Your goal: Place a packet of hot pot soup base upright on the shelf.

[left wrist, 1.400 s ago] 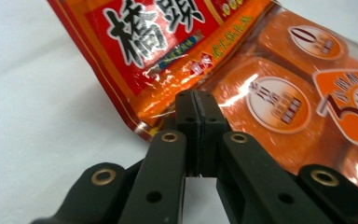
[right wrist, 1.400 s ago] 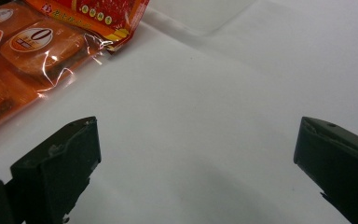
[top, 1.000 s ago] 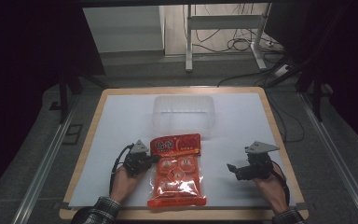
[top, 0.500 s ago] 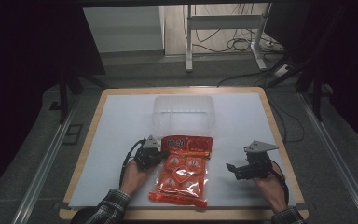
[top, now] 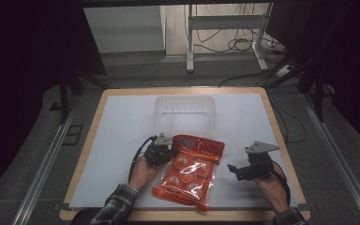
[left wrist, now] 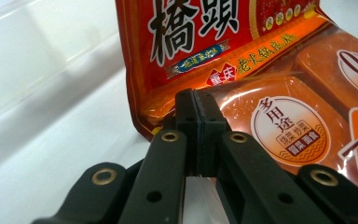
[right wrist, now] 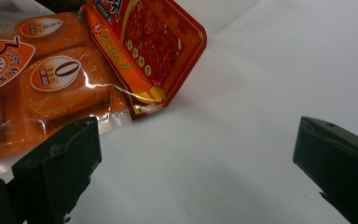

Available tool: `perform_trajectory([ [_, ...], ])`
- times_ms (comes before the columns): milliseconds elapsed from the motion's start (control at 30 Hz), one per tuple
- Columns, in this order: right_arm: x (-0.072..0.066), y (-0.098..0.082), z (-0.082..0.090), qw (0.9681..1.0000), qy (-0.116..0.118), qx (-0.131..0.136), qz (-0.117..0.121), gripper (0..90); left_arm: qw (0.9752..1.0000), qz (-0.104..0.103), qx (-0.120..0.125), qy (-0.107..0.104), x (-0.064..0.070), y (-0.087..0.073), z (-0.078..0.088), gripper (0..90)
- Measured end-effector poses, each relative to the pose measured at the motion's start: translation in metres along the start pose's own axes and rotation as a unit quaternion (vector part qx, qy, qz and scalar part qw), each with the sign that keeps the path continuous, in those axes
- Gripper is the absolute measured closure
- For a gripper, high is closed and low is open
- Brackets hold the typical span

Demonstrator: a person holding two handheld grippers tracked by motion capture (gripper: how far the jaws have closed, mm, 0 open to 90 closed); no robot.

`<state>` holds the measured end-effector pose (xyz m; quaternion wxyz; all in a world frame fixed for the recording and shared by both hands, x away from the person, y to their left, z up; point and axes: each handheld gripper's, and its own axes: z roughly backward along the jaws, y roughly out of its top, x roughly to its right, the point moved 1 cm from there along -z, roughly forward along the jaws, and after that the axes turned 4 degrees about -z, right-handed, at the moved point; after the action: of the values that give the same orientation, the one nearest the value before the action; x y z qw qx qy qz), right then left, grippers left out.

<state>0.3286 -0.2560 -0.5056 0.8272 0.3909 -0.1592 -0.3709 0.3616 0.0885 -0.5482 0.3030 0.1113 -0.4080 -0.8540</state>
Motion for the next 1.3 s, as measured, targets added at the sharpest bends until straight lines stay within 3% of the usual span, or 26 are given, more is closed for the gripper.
perform_trajectory([
  [633, 0.001, 0.001, 0.001, 0.9999, 0.002, -0.002, -0.017, 1.5, 0.9993, -0.01, 0.004, -0.037, 0.012, 0.024, -0.028, 90.0],
  [767, 0.003, 0.001, 0.003, 0.9998, 0.004, 0.0, -0.018, 1.5, 0.9991, -0.002, 0.009, -0.042, 0.009, 0.022, -0.026, 89.9],
  [867, 0.003, 0.0, 0.003, 0.9998, 0.005, 0.0, -0.017, 1.6, 0.9993, 0.003, 0.014, -0.034, 0.007, 0.022, -0.023, 89.7],
  [1167, 0.004, 0.0, 0.004, 0.9999, 0.007, 0.0, -0.01, 1.5, 0.9994, 0.004, 0.029, -0.016, 0.006, 0.018, -0.001, 75.9],
  [1300, 0.004, 0.0, 0.004, 0.9999, 0.007, 0.002, -0.009, 1.5, 0.9997, -0.002, 0.025, -0.006, 0.007, 0.015, 0.005, 69.5],
])
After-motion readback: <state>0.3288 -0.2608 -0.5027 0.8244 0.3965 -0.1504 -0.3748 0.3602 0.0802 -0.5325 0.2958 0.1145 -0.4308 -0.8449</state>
